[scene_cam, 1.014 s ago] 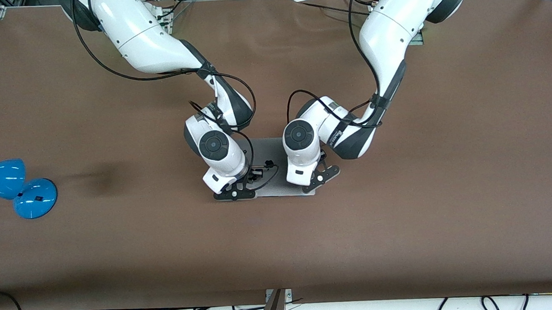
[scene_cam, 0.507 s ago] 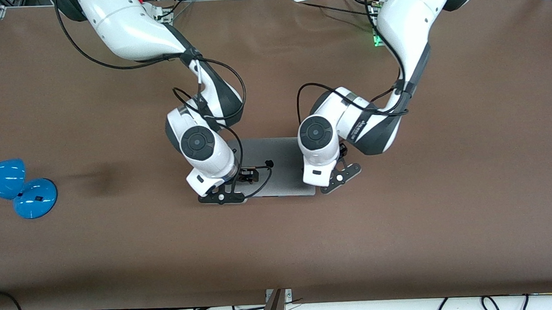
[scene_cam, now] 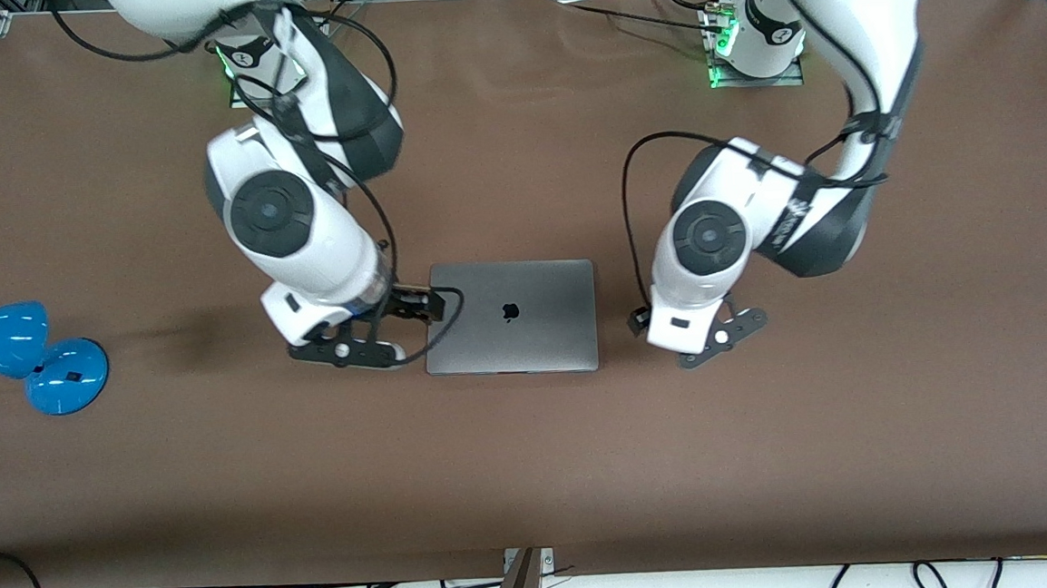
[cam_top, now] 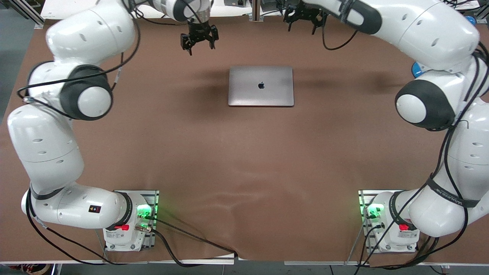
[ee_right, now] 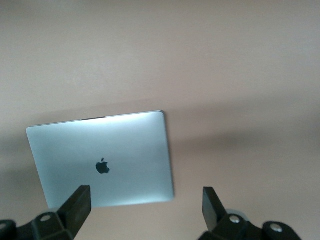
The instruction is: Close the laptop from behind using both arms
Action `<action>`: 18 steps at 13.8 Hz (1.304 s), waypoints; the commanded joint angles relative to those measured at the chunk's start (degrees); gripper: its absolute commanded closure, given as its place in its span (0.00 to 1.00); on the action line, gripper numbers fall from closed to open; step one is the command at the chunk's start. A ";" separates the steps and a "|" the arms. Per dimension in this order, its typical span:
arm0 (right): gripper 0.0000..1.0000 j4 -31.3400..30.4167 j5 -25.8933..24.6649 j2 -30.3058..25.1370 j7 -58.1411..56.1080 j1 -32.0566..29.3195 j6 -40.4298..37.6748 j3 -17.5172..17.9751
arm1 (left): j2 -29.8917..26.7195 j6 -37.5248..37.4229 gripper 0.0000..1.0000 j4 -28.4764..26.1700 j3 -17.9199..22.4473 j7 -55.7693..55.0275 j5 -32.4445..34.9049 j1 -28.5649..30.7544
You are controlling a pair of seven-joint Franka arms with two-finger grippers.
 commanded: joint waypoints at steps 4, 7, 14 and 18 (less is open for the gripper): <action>0.00 -0.74 0.08 -8.45 -8.07 -8.16 -8.16 1.76 | -10.61 0.27 0.00 -11.77 -16.12 9.01 -0.84 21.88; 0.00 -0.91 -0.71 -11.26 -16.59 -12.46 -11.06 1.59 | -11.48 -2.53 0.00 -11.77 -22.03 13.39 -0.84 29.89; 0.00 -5.65 -5.73 -16.54 -23.11 -17.83 -11.16 1.58 | -18.15 -10.36 0.00 -11.77 -36.29 27.36 -1.63 49.70; 0.00 -6.10 -5.55 -17.25 -28.03 -22.48 -12.47 1.58 | -26.77 -12.04 0.00 -11.50 -13.39 36.49 -13.47 34.60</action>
